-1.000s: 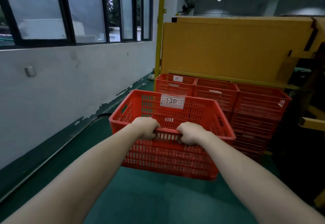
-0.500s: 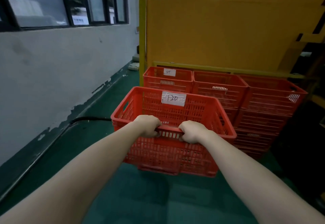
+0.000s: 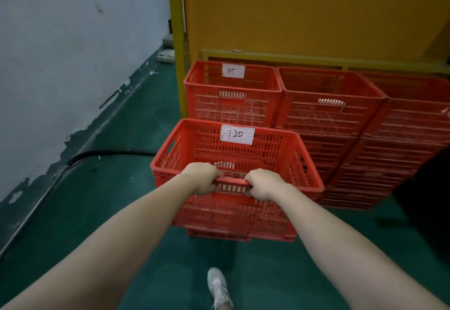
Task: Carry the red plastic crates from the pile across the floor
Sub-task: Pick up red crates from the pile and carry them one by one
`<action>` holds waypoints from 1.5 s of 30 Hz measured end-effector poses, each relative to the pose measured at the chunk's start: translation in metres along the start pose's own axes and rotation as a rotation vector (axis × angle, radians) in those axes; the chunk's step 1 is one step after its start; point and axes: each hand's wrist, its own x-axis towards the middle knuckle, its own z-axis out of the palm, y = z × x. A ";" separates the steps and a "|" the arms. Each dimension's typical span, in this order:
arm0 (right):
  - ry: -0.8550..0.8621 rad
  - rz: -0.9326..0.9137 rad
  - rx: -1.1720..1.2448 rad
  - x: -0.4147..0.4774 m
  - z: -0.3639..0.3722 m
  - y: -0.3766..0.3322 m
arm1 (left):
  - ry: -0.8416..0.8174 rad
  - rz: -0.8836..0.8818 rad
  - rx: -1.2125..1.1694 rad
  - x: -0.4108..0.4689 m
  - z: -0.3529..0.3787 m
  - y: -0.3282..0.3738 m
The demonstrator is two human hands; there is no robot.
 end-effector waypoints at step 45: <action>-0.196 0.043 0.066 0.261 0.129 0.075 | -0.194 -0.062 -0.146 0.222 0.171 -0.113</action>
